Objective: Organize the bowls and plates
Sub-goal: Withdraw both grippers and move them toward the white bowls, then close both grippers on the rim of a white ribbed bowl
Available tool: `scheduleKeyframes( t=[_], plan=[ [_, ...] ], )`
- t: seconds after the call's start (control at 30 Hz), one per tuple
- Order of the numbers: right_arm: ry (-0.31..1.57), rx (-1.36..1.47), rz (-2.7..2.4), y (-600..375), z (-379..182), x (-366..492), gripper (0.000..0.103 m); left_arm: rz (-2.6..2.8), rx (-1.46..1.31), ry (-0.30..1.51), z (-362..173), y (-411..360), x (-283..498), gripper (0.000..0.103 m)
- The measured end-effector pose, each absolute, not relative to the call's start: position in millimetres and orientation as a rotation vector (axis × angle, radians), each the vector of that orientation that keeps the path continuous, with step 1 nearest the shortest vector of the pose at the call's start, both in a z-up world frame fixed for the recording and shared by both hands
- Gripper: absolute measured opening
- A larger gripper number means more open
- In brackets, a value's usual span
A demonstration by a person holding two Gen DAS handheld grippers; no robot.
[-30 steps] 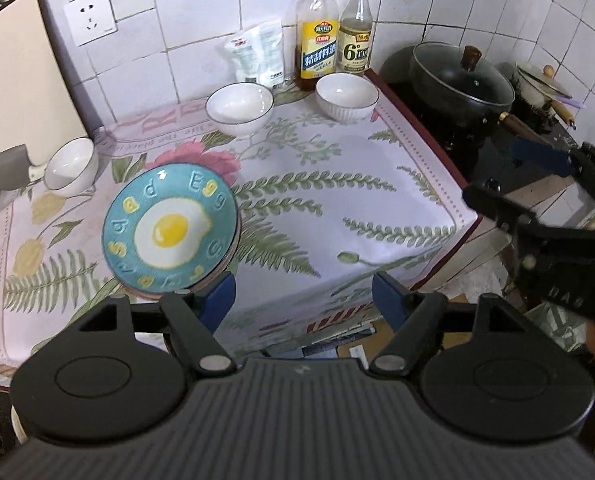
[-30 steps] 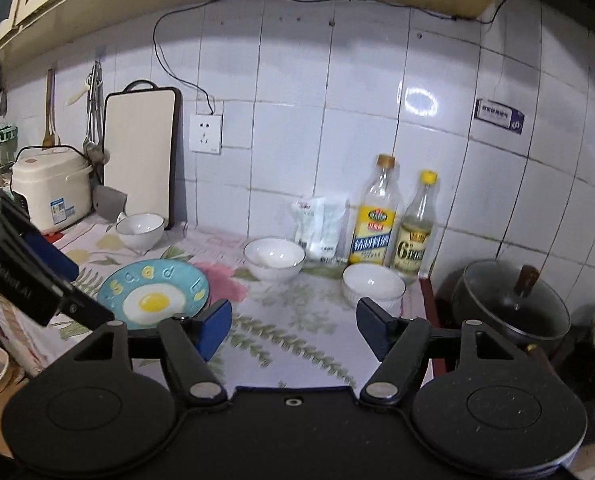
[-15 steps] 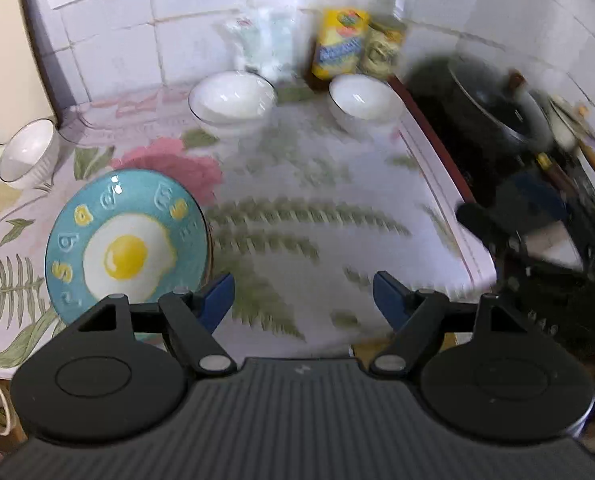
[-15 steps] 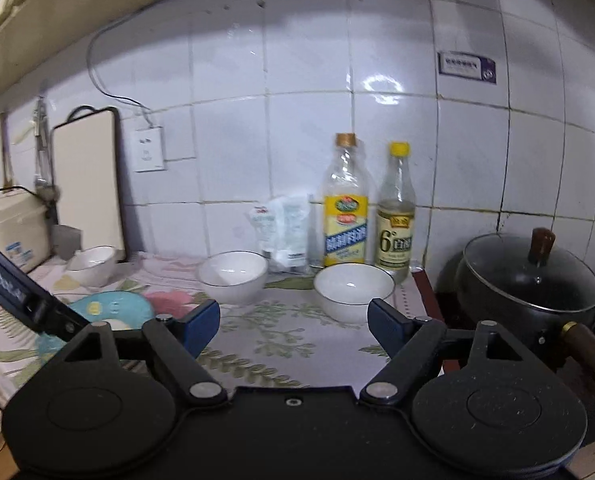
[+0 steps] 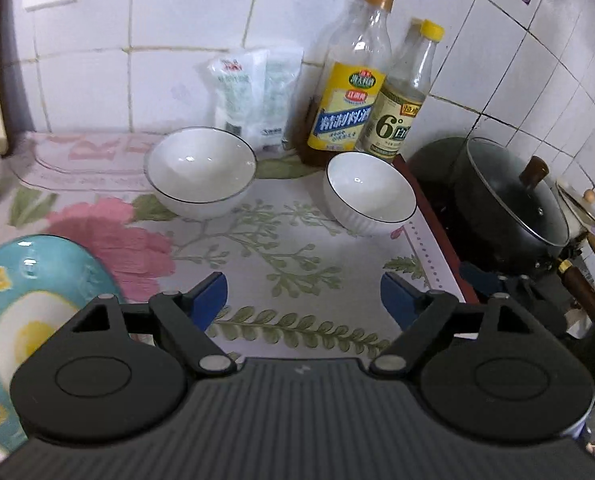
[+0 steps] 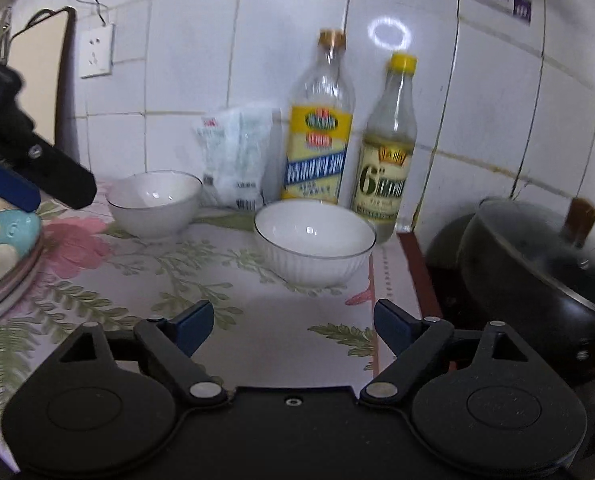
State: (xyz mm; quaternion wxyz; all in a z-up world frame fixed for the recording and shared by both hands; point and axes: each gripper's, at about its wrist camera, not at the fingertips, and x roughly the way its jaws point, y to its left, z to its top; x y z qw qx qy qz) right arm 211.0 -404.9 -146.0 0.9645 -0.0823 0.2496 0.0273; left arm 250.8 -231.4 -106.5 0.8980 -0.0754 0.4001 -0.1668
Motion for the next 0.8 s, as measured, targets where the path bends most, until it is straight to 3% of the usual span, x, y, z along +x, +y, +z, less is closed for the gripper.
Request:
scheduleKeyframes(
  t=[0.8],
  plan=[
    [0.663, -0.200, 0.093, -414.0, -181.5, 326.3, 0.092, -0.402, -0.284, 0.842, -160.8, -299.4, 378.9, 0.084]
  ],
)
